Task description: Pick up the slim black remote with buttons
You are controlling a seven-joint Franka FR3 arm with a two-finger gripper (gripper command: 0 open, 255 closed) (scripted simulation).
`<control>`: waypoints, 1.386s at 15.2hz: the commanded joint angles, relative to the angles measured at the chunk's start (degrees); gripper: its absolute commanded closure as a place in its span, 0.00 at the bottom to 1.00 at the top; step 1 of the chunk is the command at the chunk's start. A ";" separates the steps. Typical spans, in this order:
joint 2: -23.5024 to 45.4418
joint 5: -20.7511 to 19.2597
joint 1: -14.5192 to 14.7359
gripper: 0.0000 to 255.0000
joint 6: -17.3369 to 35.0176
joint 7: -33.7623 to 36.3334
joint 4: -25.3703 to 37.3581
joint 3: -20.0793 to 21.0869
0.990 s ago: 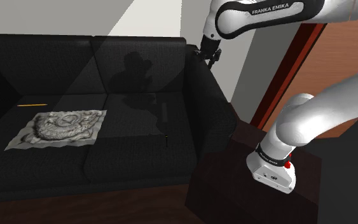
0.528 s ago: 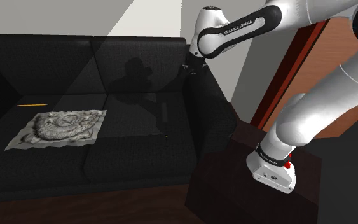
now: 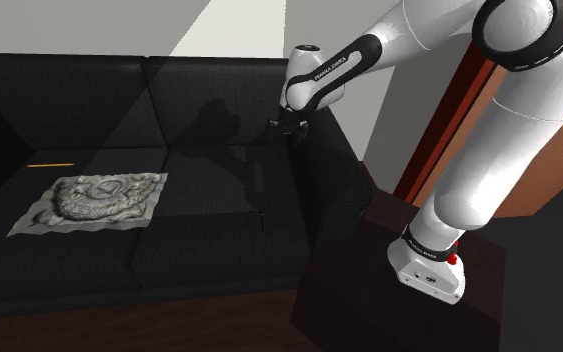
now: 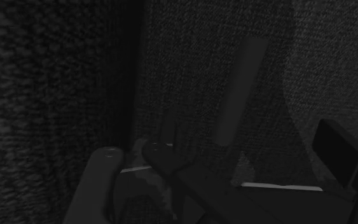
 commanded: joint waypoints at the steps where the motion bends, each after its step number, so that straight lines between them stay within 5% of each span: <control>1: 4.48 1.27 0.20 0.00 2.38 1.06 1.89 0.22; 14: 33.79 9.45 -0.64 0.00 11.00 5.40 21.03 2.40; 21: 38.61 10.11 -1.11 0.00 13.89 4.70 22.93 3.08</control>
